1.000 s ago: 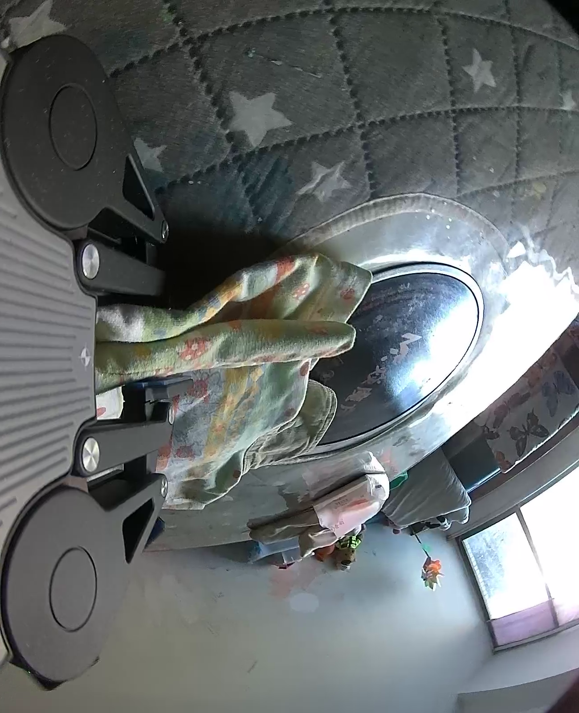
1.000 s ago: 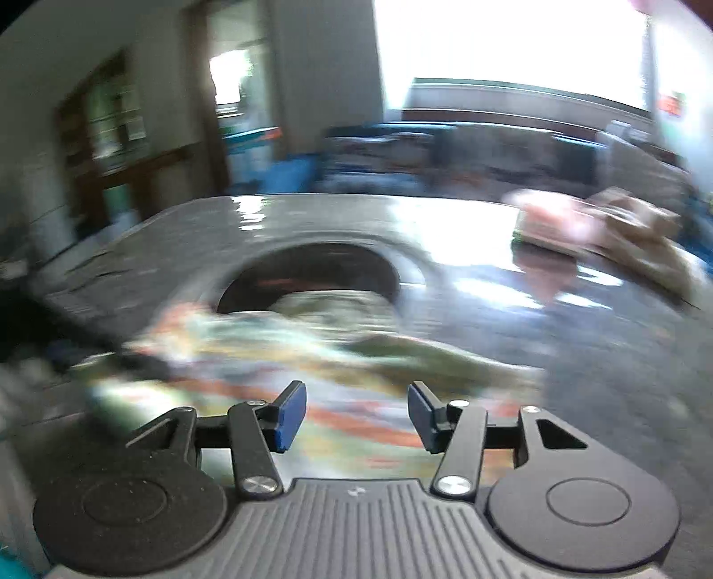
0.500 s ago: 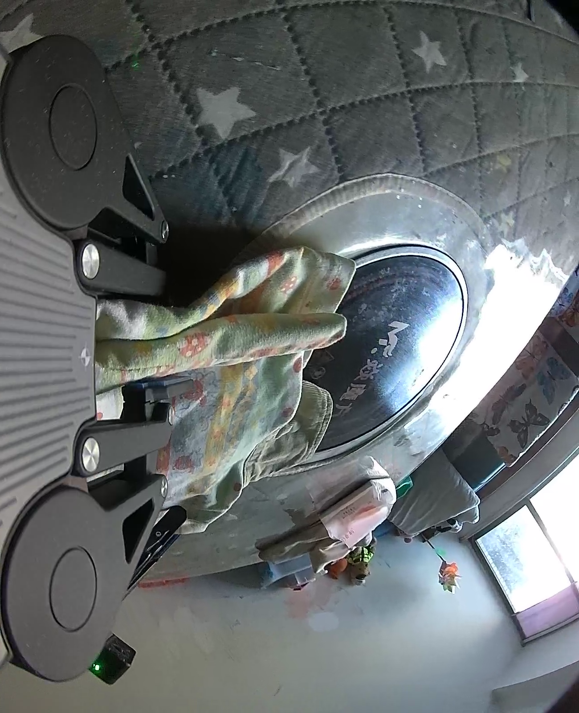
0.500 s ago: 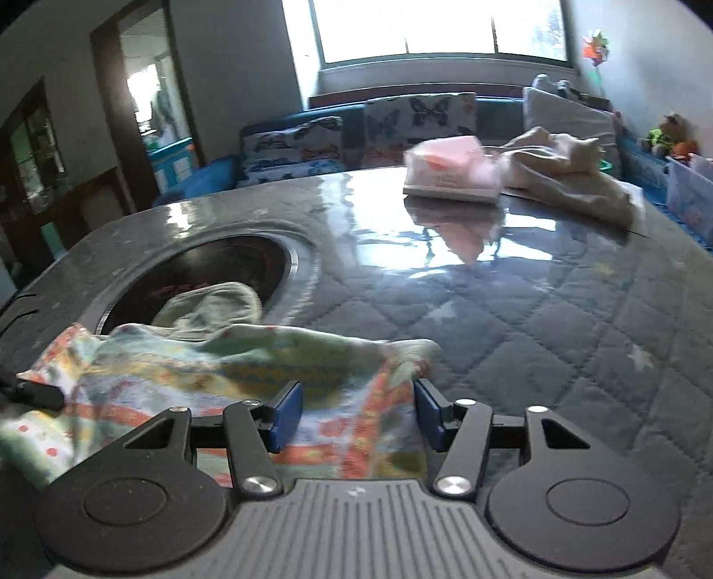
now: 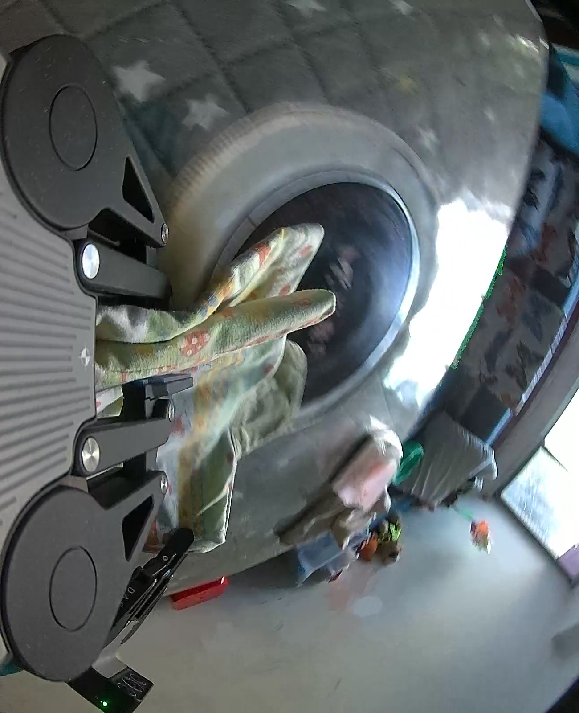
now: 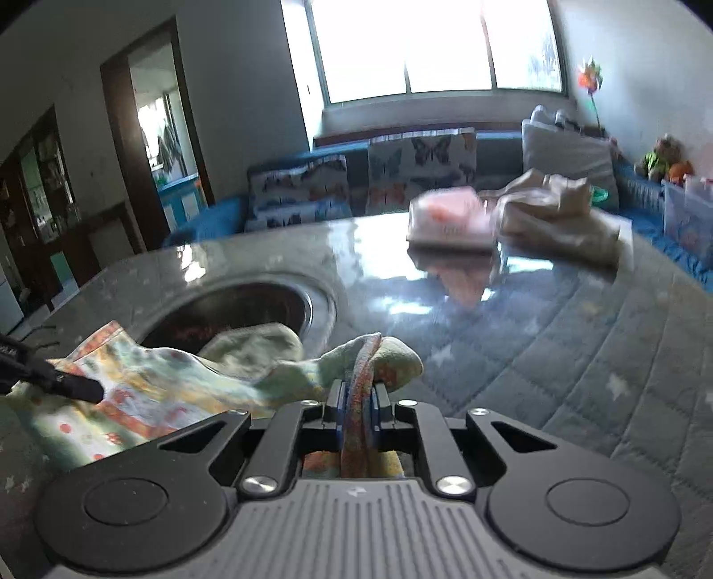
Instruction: Fold clothes
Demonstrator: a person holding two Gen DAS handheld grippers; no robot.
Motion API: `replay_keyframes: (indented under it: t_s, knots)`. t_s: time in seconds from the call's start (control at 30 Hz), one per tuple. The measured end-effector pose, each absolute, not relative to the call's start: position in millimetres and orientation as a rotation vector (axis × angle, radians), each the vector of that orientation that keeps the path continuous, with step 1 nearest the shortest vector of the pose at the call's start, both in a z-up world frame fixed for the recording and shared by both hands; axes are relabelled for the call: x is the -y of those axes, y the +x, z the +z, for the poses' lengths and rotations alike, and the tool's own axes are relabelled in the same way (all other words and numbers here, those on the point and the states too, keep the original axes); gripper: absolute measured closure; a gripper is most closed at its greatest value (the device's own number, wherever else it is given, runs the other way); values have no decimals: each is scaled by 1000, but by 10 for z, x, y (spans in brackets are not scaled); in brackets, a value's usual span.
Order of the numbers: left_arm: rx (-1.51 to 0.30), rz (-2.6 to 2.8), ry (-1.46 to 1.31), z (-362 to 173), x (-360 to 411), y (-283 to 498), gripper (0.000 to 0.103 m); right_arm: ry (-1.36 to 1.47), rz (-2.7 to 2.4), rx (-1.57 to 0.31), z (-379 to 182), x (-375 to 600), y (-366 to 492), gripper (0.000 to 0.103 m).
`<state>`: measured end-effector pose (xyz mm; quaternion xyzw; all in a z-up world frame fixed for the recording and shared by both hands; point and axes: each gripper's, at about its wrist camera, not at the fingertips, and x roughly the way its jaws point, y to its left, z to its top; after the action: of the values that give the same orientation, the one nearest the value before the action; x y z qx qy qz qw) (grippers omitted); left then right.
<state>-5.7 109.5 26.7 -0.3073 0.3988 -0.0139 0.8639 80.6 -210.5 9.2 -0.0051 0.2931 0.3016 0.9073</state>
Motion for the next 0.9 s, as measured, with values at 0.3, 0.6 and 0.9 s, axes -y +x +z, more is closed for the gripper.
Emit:
replay_keyframes:
  t_s: [0.3, 0.6, 0.9]
  knots:
    - [-809, -168, -517, 530, -531, 501, 88, -27, 511, -506, 414, 2484, 826, 93]
    - [-781, -296, -412, 690, 68, 1033, 88, -37, 344, -453, 569, 3054, 988, 93]
    - [-810, -369, -360, 495, 566, 1325, 88, -19, 223, -466, 437, 3515, 1085, 93]
